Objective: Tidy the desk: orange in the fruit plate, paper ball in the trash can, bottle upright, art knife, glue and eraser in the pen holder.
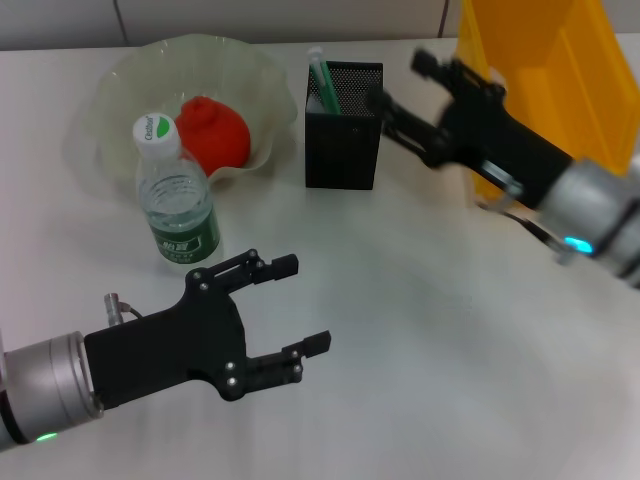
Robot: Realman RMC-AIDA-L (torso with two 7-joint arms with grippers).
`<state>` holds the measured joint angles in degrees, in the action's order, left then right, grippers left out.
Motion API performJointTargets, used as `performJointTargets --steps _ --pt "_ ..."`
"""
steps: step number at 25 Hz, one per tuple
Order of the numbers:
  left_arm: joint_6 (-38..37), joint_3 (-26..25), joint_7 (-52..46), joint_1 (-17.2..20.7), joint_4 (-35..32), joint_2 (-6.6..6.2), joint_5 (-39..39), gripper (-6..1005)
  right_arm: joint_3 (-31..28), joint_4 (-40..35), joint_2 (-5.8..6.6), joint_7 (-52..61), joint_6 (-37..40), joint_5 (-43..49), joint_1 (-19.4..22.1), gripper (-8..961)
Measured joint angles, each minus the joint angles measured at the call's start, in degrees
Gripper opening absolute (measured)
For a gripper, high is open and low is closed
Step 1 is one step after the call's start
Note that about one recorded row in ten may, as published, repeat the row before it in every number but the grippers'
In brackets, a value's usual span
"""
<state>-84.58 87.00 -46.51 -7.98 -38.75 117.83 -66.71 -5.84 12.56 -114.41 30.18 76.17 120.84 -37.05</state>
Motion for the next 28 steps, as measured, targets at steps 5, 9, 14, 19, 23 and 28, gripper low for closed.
performJointTargets --steps 5,9,14,19,23,28 --pt "0.27 -0.59 -0.09 -0.07 0.09 -0.45 -2.39 785 0.72 -19.51 -0.05 18.64 17.9 21.67 2.54 772" --pt "0.61 -2.45 -0.09 -0.49 0.71 -0.52 -4.39 784 5.08 -30.69 -3.26 17.4 28.37 28.03 4.43 812" --pt "-0.15 -3.5 -1.01 -1.22 0.79 -0.47 -7.38 784 9.27 -30.97 -4.66 14.75 29.14 28.08 5.03 841" --pt "-0.17 -3.51 -1.81 -1.68 0.77 -0.53 -8.1 784 9.8 -30.27 -4.8 13.62 27.94 28.08 5.19 842" --pt "-0.27 -3.84 -1.82 -1.78 0.75 -0.62 -8.12 785 9.52 -30.25 -4.86 13.21 27.5 28.08 5.23 841" --pt "-0.59 -4.54 -1.83 -1.86 0.76 -0.65 -8.16 785 9.49 -30.27 -4.86 12.96 26.83 28.08 5.24 841"
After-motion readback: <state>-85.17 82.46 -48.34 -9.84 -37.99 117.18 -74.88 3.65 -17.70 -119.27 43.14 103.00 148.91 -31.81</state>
